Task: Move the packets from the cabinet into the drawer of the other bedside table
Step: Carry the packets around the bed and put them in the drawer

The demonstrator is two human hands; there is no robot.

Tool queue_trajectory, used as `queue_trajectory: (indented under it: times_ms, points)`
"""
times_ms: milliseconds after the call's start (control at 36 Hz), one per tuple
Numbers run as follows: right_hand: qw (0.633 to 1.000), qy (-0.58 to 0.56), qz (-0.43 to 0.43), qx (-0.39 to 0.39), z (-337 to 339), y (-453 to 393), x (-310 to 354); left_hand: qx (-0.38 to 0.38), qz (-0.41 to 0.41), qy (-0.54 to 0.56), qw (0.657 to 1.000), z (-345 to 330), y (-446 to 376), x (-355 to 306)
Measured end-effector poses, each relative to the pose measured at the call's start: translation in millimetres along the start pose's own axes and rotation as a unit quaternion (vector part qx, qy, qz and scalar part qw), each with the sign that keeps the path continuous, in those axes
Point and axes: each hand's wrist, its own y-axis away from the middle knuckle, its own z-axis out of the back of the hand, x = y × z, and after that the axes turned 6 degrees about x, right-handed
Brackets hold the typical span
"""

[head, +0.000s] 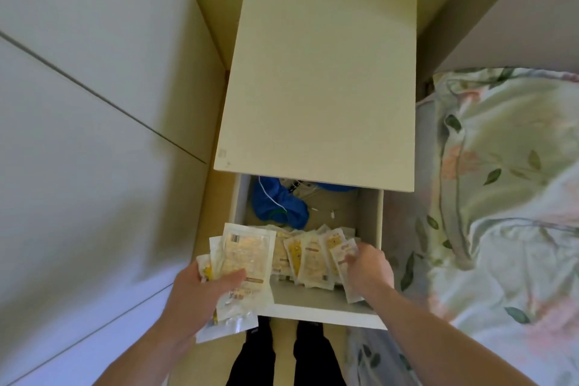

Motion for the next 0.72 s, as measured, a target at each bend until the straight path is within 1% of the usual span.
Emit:
queue_trajectory:
  times_ms: [111, 333, 444, 556, 583, 667, 722]
  points:
    - [0.994, 0.109, -0.003, 0.020, -4.1, 2.3, 6.8, 0.006, -0.003, -0.009, 1.000, -0.1, -2.8, -4.0]
    - [0.985, 0.171, 0.000, 0.026, -8.9, 3.2, 6.4, 0.017, -0.020, -0.024, 0.999, 1.8, -9.6, -12.0]
    - [0.991, 0.132, -0.012, 0.021, -6.4, 6.6, 4.8, 0.020, -0.026, -0.026, 0.999, 2.3, -12.7, -11.0]
    - [1.000, 0.000, 0.009, 0.008, -8.8, 0.4, 1.6, 0.022, -0.023, -0.022, 0.999, 1.5, -13.9, -6.4]
    - [1.000, -0.019, 0.016, 0.006, -8.9, -0.5, 2.8, 0.022, -0.023, -0.021, 0.999, 1.4, -13.8, -4.7]
    - [0.999, -0.036, 0.034, 0.017, -10.0, -3.4, 7.5, 0.021, -0.023, -0.019, 0.999, 0.6, -12.8, 0.3]
    - [0.999, -0.037, 0.023, 0.028, -10.5, -4.8, 10.6, 0.026, -0.023, -0.022, 0.999, -0.3, -12.2, 2.6]
